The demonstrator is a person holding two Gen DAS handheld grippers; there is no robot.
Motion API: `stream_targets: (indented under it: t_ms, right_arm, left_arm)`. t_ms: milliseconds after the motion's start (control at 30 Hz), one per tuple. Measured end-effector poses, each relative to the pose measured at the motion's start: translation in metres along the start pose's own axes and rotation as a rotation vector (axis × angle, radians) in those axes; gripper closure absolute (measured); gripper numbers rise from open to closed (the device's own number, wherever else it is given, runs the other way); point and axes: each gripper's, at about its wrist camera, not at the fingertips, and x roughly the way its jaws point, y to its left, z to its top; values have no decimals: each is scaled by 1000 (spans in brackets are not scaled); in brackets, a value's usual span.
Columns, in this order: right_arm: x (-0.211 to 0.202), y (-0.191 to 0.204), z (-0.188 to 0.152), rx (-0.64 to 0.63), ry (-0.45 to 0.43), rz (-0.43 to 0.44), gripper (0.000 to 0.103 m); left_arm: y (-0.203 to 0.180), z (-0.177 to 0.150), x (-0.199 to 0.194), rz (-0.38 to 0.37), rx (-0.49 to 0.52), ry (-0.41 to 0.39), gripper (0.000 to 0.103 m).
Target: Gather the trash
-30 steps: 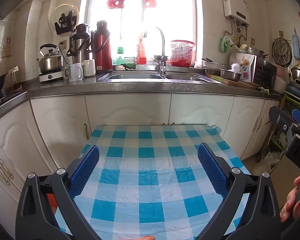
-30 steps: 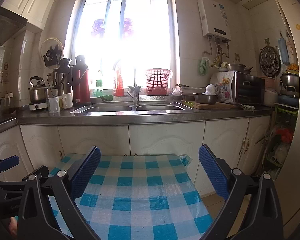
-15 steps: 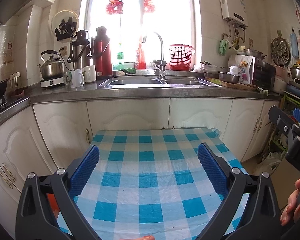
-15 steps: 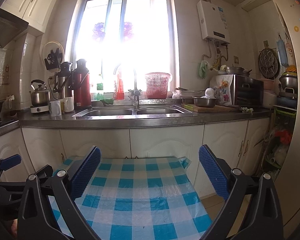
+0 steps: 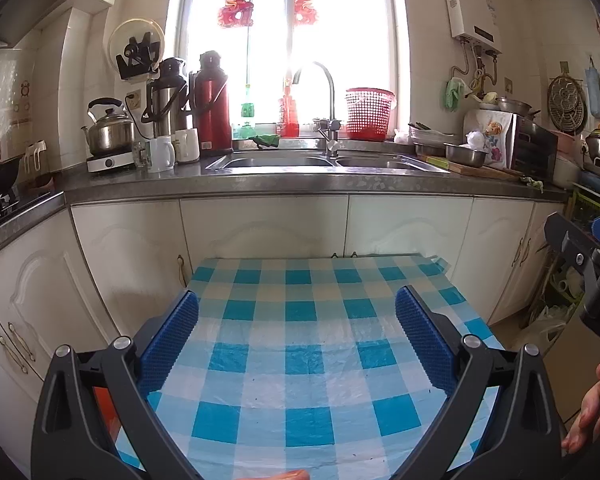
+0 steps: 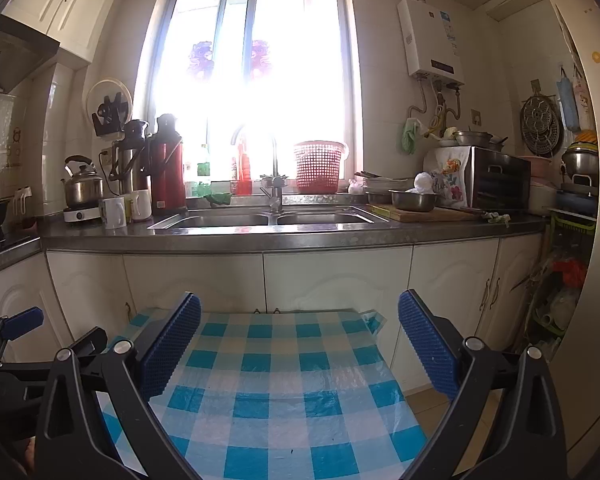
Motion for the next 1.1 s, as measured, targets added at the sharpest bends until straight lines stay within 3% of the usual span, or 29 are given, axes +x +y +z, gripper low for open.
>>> stream_targets:
  t_ms: [367, 667, 867, 1100]
  right_arm:
    - [18, -4, -10, 10, 41, 9, 5]
    - [55, -18, -39, 41, 133, 13, 5]
    - [117, -30, -87, 52, 333, 19, 5]
    - [178, -27, -151, 22, 558, 31, 5]
  left_arm:
    - [1, -8, 20, 17, 4, 42, 4]
    - [-1, -33, 66, -19, -19, 145, 4]
    - [-3, -79, 137, -20, -88, 373, 4]
    - [-11, -115, 188, 48, -81, 508, 4]
